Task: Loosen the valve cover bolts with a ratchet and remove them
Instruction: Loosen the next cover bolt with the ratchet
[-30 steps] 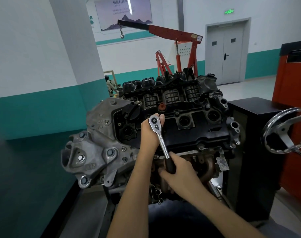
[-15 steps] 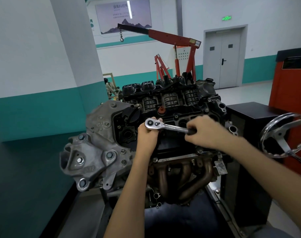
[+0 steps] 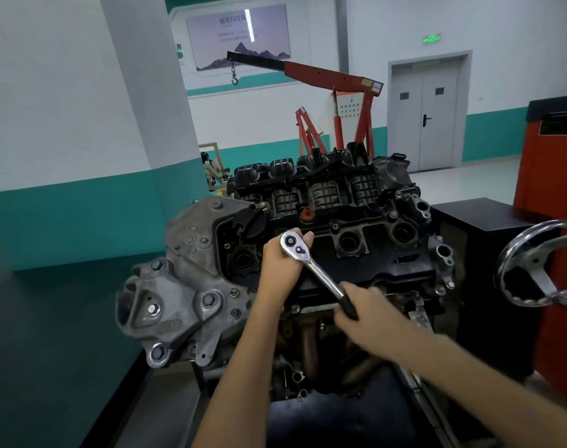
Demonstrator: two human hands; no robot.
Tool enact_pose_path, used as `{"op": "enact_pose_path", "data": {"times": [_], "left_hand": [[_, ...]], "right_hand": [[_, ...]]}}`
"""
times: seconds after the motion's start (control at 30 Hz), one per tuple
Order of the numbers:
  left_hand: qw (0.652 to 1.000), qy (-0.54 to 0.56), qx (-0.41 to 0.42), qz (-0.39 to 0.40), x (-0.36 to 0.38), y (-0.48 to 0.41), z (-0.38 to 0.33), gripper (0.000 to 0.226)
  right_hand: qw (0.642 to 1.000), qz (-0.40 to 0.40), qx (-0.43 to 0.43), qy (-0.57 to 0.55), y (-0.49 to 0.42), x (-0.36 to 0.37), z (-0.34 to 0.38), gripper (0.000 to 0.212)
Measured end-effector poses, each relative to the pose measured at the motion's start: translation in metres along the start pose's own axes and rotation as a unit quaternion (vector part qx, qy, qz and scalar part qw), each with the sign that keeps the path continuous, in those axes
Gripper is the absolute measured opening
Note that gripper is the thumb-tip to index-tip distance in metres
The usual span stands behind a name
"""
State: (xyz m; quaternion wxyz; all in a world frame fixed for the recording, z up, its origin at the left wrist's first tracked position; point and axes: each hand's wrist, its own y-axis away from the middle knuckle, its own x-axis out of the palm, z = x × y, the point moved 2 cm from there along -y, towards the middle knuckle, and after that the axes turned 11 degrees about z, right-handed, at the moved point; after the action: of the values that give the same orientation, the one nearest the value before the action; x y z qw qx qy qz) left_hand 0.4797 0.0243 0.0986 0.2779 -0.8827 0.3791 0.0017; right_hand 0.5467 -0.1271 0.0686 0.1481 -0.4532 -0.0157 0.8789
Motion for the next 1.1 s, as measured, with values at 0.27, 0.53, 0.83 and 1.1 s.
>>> {"op": "enact_pose_path", "data": {"times": [0.27,0.53,0.83,1.1], "left_hand": [[0.999,0.027,0.037,-0.027,0.004,0.001,0.003,0.051],[0.997,0.01,-0.001,-0.082,0.01,-0.005,0.007,0.055],[0.999,-0.025,0.03,-0.017,0.005,-0.002,0.003,0.047],[0.997,0.007,0.014,-0.081,0.004,0.005,0.007,0.04]], "right_hand": [[0.979,0.009,-0.016,0.205,-0.021,-0.08,-0.014,0.016],[0.967,-0.148,0.042,-0.203,-0.004,0.076,0.028,0.013],[0.998,0.009,-0.02,0.053,0.001,-0.036,-0.014,0.012],[0.991,-0.07,0.005,0.113,0.001,-0.035,-0.009,0.01]]}}
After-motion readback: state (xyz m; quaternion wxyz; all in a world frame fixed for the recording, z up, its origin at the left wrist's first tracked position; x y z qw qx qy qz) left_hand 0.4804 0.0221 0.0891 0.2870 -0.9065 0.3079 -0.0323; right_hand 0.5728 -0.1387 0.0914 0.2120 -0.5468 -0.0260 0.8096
